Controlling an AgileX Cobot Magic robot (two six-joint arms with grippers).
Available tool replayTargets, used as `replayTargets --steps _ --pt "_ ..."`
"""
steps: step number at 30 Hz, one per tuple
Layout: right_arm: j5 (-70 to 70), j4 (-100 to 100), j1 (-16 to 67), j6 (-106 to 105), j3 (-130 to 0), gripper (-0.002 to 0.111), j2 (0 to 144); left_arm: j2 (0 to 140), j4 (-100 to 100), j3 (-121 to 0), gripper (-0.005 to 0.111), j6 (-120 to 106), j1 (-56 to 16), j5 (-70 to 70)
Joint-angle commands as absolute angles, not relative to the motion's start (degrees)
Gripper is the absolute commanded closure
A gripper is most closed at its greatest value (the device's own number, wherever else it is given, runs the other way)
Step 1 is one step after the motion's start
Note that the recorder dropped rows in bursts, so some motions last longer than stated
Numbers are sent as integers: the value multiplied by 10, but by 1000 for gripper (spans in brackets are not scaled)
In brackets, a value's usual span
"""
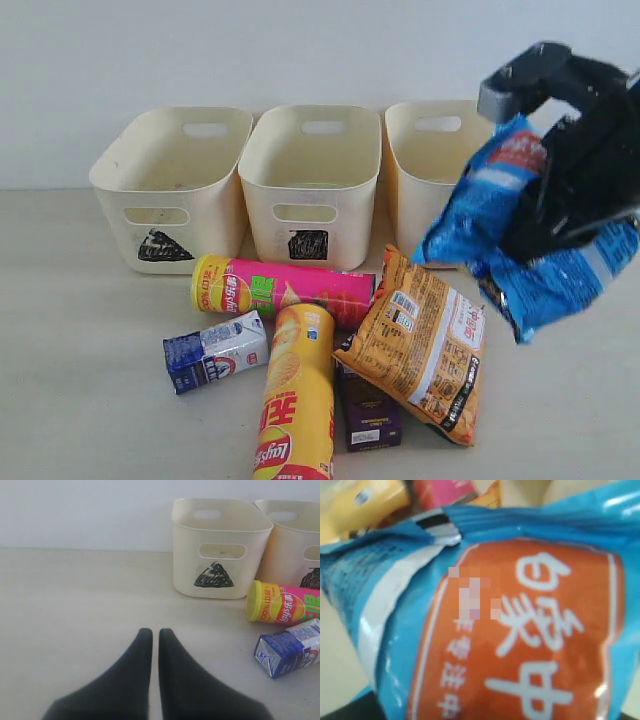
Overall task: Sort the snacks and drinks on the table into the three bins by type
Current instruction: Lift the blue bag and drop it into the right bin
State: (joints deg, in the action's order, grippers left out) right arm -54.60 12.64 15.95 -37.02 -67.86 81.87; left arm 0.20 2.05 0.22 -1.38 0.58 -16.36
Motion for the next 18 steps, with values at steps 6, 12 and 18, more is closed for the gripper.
replayTargets --steps 6,12,18 --pt "-295 61 158 -195 -770 108 876 0 21 0 103 -11 9 -160" --pt "-198 58 123 -157 -895 108 1031 0 21 0 103 -11 9 -160" --pt "-185 61 97 -149 -1014 108 1165 0 21 0 103 -11 9 -160"
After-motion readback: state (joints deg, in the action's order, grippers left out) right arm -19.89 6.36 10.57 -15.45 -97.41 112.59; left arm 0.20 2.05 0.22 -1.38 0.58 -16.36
